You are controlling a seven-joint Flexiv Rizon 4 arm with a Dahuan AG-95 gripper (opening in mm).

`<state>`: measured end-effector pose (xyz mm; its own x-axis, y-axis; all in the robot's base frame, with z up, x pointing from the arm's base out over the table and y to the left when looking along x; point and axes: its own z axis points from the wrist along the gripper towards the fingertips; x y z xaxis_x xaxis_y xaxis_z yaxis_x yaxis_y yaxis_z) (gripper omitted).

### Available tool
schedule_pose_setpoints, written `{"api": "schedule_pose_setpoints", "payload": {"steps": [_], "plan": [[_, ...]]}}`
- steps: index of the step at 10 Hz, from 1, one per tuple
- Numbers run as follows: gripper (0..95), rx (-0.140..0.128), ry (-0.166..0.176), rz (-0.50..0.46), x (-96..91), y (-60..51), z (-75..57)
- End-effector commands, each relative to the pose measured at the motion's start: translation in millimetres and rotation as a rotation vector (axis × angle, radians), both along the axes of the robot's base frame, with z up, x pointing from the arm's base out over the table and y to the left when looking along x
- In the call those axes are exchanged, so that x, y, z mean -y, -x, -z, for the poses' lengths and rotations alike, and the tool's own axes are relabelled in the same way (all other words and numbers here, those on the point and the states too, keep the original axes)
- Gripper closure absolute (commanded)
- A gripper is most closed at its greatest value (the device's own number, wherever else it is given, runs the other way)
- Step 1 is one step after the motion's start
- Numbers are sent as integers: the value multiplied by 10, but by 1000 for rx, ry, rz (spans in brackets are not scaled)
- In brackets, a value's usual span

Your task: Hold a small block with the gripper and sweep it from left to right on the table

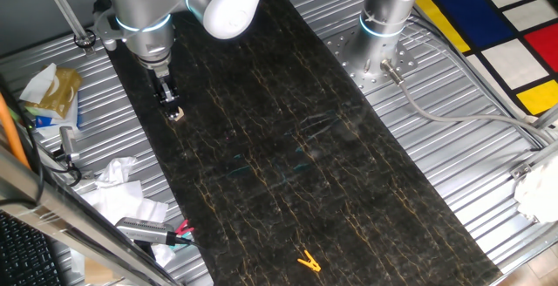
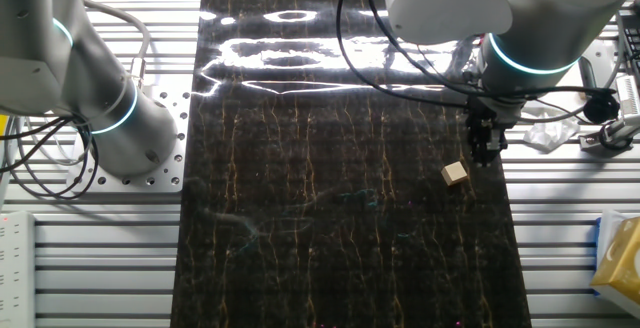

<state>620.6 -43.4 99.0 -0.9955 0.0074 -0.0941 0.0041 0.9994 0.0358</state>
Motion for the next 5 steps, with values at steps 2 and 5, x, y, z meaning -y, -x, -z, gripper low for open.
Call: {"api": "schedule_pose_setpoints", "payload": {"steps": [2,5], "plan": [[380,-4,0,10,0,1,-1],[380,-2,-2,16,0,1,-1]]}}
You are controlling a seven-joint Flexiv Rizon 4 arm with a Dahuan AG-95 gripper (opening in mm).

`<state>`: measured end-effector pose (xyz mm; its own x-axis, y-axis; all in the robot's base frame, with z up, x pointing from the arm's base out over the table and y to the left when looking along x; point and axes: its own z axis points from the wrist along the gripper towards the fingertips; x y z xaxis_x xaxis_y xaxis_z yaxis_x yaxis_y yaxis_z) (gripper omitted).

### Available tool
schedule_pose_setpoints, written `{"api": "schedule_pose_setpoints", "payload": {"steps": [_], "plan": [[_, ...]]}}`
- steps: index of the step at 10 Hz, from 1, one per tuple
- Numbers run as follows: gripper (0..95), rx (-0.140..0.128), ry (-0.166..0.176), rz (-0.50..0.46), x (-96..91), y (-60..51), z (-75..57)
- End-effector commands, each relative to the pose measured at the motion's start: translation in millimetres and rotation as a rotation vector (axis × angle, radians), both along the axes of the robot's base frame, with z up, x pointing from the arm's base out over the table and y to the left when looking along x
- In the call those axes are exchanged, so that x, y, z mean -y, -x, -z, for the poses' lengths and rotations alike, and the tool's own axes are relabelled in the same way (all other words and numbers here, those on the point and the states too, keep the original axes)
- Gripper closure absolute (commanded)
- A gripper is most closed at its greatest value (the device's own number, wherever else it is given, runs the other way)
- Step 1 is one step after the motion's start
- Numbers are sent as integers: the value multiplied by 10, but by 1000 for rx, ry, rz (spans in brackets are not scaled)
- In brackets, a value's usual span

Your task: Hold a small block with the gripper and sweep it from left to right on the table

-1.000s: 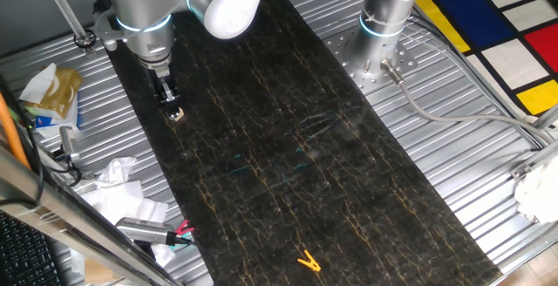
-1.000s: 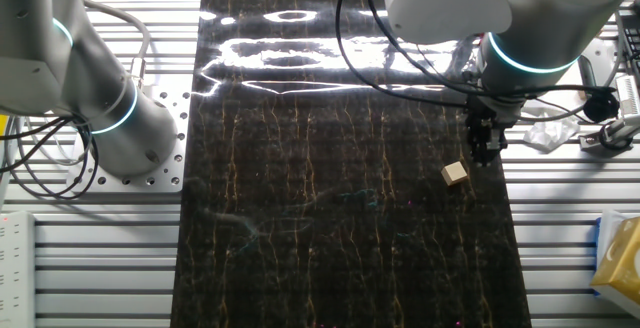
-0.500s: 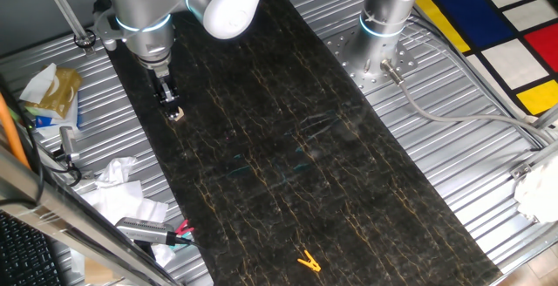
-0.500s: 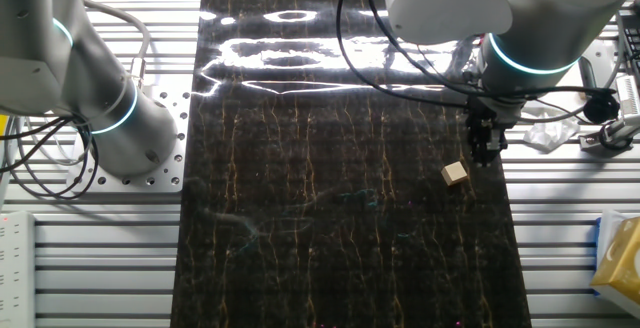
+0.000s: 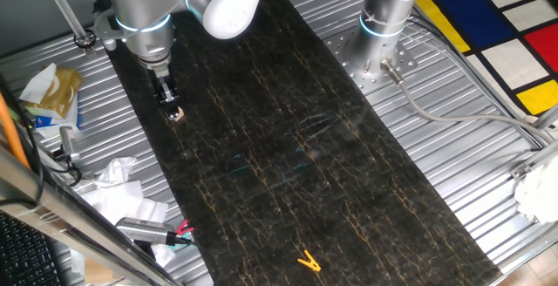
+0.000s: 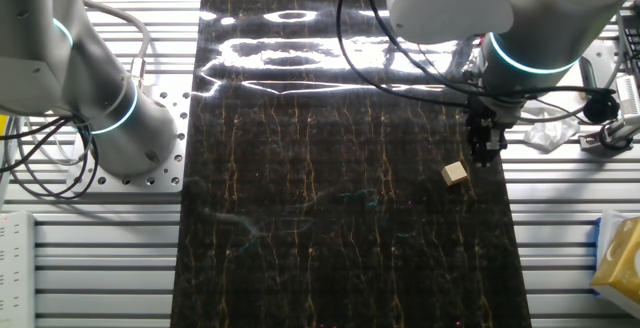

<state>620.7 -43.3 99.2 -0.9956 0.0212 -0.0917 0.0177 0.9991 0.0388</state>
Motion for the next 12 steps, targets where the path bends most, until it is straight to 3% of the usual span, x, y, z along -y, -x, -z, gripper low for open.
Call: {"api": "schedule_pose_setpoints", "payload": {"steps": [1,6,12], "plan": [[380,-1,-4,23,1,3,1],[380,1,-12,94,1,3,1],[380,12,-12,102,1,3,1]]}}
